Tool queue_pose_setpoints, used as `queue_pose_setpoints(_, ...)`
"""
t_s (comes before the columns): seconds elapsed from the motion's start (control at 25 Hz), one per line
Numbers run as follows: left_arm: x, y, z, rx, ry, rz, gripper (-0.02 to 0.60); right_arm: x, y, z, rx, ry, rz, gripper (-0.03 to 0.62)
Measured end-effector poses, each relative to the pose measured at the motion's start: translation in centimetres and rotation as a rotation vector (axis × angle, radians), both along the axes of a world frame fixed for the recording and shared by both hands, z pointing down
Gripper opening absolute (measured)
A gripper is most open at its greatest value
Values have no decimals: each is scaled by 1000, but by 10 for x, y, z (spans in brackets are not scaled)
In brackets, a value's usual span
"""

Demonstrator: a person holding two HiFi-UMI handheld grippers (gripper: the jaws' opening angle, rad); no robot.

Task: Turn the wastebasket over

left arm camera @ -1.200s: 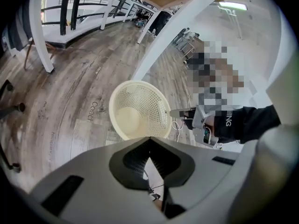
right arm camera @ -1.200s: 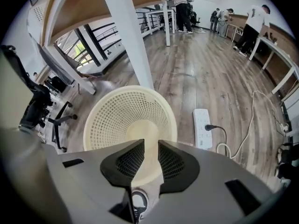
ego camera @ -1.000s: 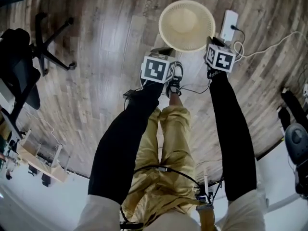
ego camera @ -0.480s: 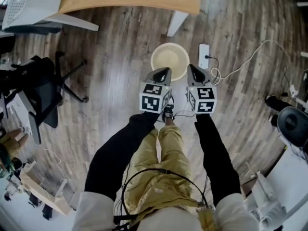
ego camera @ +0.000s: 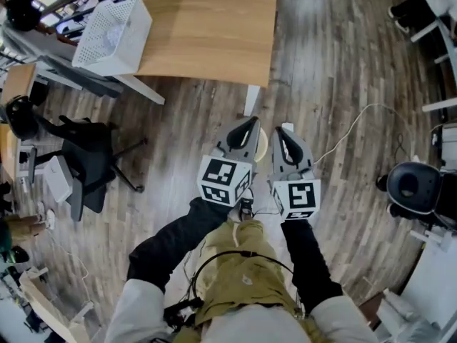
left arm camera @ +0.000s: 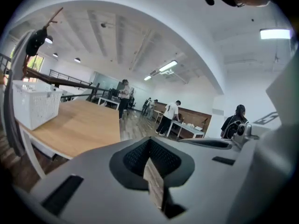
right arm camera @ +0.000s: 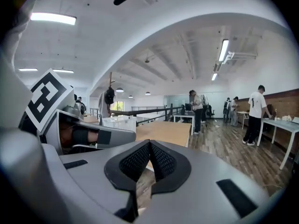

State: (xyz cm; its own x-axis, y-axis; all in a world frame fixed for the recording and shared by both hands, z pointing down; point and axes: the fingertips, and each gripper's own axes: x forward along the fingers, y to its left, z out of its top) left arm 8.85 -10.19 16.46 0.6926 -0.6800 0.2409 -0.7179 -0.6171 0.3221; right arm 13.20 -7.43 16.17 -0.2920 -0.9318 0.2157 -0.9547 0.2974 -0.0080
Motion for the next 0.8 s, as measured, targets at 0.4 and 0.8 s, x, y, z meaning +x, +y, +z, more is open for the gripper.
queue_pose_setpoints(0.4, -5, 69, -170, 243, 88, 46, 2, -30, 62, -148, 190, -1, -49, 21)
queue_pose_setpoints(0.8, -17, 107, -228, 366, 39, -1, 2, -21, 96, -237, 387, -8, 5, 21)
